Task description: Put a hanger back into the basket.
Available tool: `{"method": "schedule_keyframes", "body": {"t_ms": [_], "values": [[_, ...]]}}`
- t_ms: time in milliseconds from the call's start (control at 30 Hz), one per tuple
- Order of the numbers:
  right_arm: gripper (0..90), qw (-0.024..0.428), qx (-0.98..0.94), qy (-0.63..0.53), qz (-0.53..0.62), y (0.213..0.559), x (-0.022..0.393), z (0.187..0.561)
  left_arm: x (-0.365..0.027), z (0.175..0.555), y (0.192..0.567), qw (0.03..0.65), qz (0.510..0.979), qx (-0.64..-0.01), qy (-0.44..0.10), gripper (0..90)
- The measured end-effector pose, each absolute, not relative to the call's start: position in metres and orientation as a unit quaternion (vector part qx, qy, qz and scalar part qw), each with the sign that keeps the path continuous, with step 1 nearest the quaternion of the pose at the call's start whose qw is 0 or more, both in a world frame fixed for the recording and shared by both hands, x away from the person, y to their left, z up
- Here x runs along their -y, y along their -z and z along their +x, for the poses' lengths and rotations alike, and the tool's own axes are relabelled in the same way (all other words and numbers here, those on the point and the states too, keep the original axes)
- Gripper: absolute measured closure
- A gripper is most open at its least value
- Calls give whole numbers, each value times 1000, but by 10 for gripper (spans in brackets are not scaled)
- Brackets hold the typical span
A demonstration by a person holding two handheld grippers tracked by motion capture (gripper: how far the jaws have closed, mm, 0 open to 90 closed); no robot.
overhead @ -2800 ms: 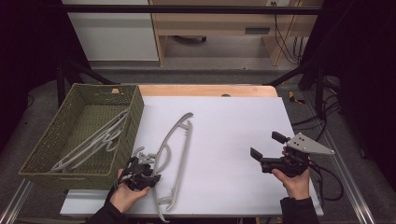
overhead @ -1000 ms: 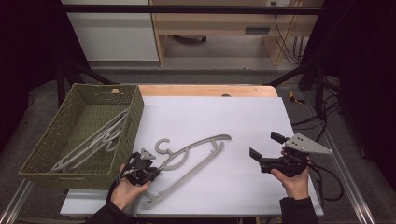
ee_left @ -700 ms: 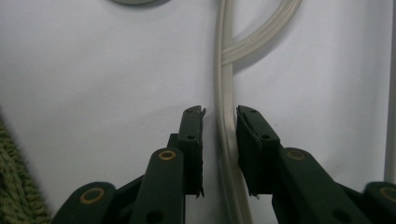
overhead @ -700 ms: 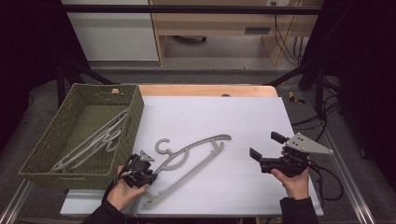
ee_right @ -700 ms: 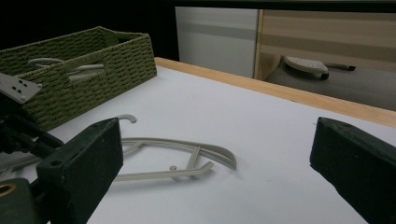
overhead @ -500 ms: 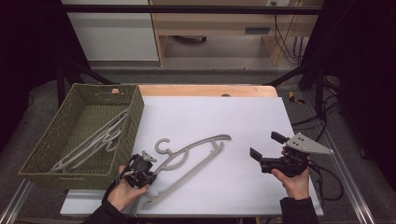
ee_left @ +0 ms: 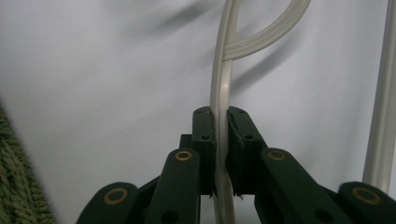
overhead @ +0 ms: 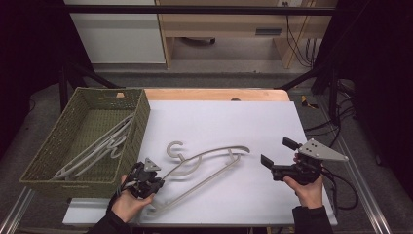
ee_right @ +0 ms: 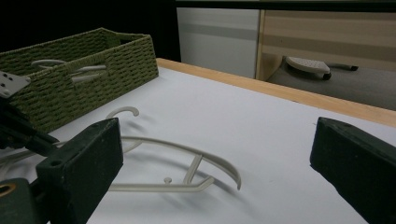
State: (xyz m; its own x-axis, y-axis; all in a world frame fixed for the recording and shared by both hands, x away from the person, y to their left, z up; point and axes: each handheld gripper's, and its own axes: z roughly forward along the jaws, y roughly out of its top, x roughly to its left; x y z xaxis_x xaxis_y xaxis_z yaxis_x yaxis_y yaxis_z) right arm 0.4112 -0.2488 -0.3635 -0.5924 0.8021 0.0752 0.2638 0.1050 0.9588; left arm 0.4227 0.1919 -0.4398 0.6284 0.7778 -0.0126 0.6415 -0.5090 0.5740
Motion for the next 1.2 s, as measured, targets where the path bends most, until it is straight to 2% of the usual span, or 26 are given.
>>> {"method": "schedule_keyframes", "body": {"t_ms": [700, 1200], "values": [[29, 244, -698, -552, 386, 365, 253, 412, -211, 402, 377, 333, 832, -394, -204, 824], [29, 242, -697, -552, 389, 366, 255, 413, -243, 408, 303, 358, 807, -387, -266, 824]]}}
